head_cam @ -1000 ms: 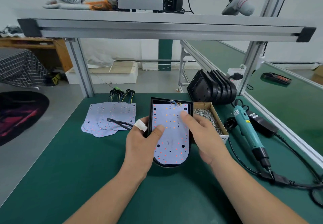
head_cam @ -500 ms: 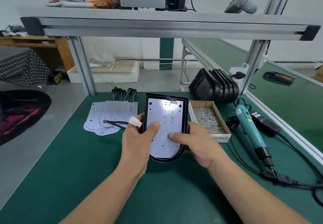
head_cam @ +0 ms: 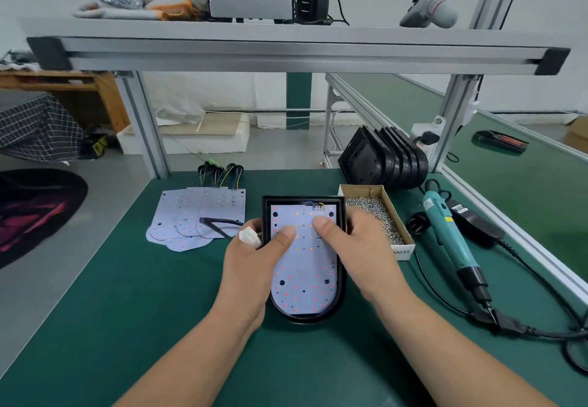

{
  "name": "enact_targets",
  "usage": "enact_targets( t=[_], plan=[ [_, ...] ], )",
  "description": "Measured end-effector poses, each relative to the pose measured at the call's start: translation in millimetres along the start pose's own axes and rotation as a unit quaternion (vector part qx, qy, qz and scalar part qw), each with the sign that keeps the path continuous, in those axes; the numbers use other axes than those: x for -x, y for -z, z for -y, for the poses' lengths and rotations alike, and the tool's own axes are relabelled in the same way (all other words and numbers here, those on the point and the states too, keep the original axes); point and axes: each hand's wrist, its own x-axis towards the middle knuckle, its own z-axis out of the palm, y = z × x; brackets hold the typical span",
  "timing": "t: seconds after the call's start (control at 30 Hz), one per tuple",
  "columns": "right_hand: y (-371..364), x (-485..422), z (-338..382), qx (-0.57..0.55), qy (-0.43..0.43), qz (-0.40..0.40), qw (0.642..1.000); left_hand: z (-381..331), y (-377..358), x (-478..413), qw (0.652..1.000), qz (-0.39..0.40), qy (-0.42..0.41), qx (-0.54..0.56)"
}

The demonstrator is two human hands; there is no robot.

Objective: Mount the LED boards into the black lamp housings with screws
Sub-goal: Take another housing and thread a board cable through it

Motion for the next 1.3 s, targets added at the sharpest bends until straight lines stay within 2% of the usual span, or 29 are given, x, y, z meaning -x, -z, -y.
enact_targets(
  t=[0.23,0.6,0.73,0.87,0.97,1.03,1.1,1.17,1.2,1.3],
  plan=[
    [2,3,2,-0.060,0.033,0.030,0.997,0,0,0,1.000,-0.006,-0.001,0.000],
    [-5,11,10,-0.018,0.056,0.022,0.998,-12,4,-1,0.999,-0.050,0.000,0.002],
    [-5,13,13,-0.020,0.067,0.031,0.997,-16,4,1,1.000,-0.020,0.007,0.019],
    [5,14,19,-0.102,0.105,0.112,0.983,-25,7,2,0.994,0.030,0.043,0.092],
    [5,7,21,-0.208,0.038,0.055,0.976,-28,8,4,0.981,0.052,0.092,0.166],
    [7,0,18,-0.172,0.014,0.031,0.984,-27,7,7,0.971,0.074,0.124,0.189],
    [8,3,14,-0.115,0.025,0.130,0.985,-26,5,10,0.967,0.100,0.144,0.184],
    [5,13,13,-0.105,0.027,0.259,0.960,-25,4,11,0.966,0.105,0.156,0.179],
    [2,17,13,-0.096,0.030,0.296,0.950,-23,5,11,0.965,0.103,0.158,0.181],
    [-4,16,12,-0.014,0.058,0.299,0.952,-23,9,11,0.961,0.122,0.156,0.191]
  ],
)
